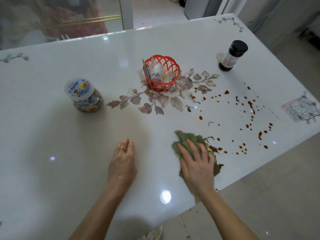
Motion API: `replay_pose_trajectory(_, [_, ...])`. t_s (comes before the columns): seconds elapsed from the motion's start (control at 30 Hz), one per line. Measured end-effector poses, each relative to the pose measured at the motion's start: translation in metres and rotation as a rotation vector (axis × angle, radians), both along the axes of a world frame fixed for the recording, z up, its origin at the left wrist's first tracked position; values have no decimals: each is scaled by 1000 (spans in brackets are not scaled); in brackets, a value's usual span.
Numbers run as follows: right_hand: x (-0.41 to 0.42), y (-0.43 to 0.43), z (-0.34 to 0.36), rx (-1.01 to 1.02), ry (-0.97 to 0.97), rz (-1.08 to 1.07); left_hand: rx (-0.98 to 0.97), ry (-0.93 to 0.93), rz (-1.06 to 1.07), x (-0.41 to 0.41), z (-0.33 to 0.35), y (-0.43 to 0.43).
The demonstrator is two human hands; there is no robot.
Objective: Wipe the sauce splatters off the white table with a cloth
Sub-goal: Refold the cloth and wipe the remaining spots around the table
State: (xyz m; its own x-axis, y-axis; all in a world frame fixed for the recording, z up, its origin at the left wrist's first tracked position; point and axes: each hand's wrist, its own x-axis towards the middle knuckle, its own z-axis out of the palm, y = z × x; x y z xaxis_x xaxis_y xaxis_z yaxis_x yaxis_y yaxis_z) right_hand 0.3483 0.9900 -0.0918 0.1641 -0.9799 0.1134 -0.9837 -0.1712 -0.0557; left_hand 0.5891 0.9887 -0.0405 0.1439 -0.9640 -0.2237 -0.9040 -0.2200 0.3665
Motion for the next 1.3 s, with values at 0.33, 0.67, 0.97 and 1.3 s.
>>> replay_pose_trajectory(0.33, [75,10,1,22,-28,60,-9,-6,8,-3,0,2])
replay_pose_trajectory(0.67, [118,-49,5,102,-25,6,-7,56,16,9,6,0])
replay_pose_trajectory(0.97, [147,-140,22,313,9,173,-78,113,81,16,0,-3])
replay_pose_trajectory(1.3, [189,-126,15,229,-29,269,-245,245,219,25,4,-27])
